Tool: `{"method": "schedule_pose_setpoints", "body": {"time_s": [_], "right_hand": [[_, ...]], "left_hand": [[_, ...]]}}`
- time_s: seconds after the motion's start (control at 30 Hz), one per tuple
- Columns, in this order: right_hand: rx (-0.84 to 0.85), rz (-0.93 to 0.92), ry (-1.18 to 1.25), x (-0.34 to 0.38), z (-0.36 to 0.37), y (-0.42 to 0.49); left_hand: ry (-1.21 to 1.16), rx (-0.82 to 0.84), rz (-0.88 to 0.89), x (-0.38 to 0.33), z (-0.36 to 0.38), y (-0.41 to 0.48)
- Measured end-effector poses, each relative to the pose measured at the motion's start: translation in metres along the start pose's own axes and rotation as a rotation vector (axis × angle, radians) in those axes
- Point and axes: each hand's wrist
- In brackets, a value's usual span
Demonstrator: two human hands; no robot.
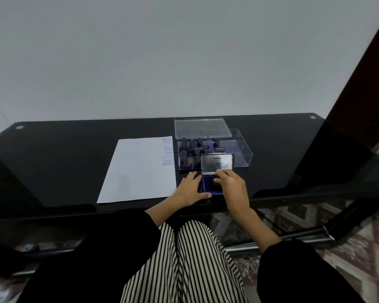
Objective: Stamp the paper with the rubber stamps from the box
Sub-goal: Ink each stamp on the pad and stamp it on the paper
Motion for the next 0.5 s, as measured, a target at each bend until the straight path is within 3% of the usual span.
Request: {"method": "schedule_pose_setpoints", "body": {"time_s": [0.27, 0.5], "right_hand": [[-0.046, 0.004, 0.063, -0.007, 0.004, -0.011], [0.171, 0.084, -0.037, 0.001, -0.004, 0.024]], "left_hand": [[-0.012, 0.0, -0.004, 0.0, 0.0, 0.001], [-0.019, 0.008, -0.021, 0.0, 0.0, 0.002]]}}
Point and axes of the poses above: each hand's wrist, its own y-axis towards the middle knuckle, its own z-axis out of the palm, x = y × z, and after that the axes turned 4 degrees about z, right-handed
